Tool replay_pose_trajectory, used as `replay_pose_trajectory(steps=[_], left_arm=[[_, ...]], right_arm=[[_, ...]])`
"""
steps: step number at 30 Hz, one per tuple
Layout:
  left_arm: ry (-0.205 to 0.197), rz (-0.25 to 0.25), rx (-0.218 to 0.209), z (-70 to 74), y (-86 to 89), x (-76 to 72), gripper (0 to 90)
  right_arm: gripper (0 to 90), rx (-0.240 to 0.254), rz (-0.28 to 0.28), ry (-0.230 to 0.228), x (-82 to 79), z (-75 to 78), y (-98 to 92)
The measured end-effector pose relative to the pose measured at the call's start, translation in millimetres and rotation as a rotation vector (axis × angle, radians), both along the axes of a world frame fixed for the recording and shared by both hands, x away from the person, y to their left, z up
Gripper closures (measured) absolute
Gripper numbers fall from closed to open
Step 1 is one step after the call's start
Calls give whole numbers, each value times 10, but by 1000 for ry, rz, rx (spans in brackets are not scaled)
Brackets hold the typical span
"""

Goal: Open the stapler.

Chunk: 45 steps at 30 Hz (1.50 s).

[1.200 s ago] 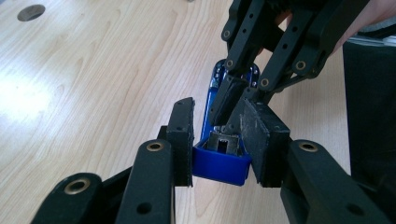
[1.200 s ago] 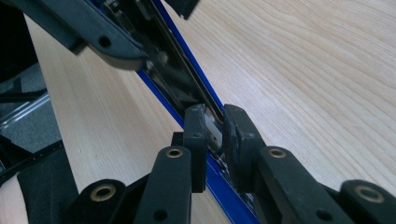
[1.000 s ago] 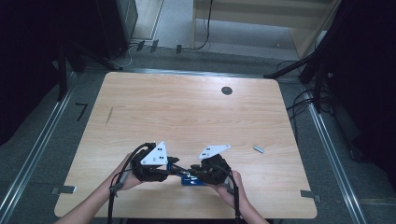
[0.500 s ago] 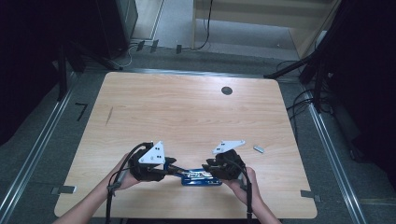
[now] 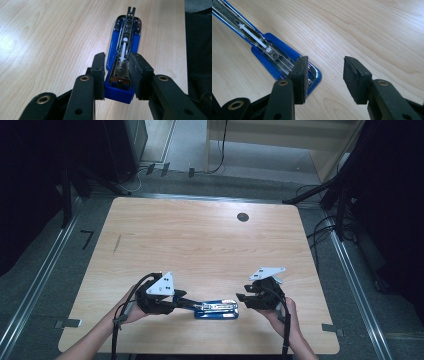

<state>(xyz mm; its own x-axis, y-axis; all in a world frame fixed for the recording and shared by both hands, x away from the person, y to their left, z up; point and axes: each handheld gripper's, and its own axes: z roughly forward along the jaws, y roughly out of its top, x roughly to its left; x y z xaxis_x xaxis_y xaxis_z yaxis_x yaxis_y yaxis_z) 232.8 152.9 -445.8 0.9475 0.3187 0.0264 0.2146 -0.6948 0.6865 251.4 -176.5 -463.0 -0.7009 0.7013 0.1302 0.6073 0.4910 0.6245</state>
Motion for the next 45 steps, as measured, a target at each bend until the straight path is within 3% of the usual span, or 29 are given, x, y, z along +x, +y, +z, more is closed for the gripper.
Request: replay_pose_trajectory(steps=[13, 17, 20, 24, 27, 30, 40, 45], left_arm=[[41, -6, 1, -49, 48, 39, 684], [52, -6, 5, -69, 49, 48, 684], [48, -7, 16, -80, 41, 49, 684], [28, -20, 126, -239, -46, 28, 717], [36, -22, 140, -275, -55, 38, 717], [47, -33, 161, -332, -74, 41, 751], [68, -34, 139, -362, -87, 63, 767], [75, -32, 132, -368, -80, 70, 768]], right_arm=[[542, -35, -42, 15, -26, -26, -241], [548, -7, -63, 28, -31, -39, -292], [563, 23, -45, 31, -37, -51, -244], [606, 29, 22, 57, -81, -115, 7], [635, 25, 39, 57, -86, -134, 74], [687, -10, 58, 59, -91, -178, 143], [777, -19, 62, 63, -80, -238, 146], [761, -8, 58, 69, -69, -250, 135]])
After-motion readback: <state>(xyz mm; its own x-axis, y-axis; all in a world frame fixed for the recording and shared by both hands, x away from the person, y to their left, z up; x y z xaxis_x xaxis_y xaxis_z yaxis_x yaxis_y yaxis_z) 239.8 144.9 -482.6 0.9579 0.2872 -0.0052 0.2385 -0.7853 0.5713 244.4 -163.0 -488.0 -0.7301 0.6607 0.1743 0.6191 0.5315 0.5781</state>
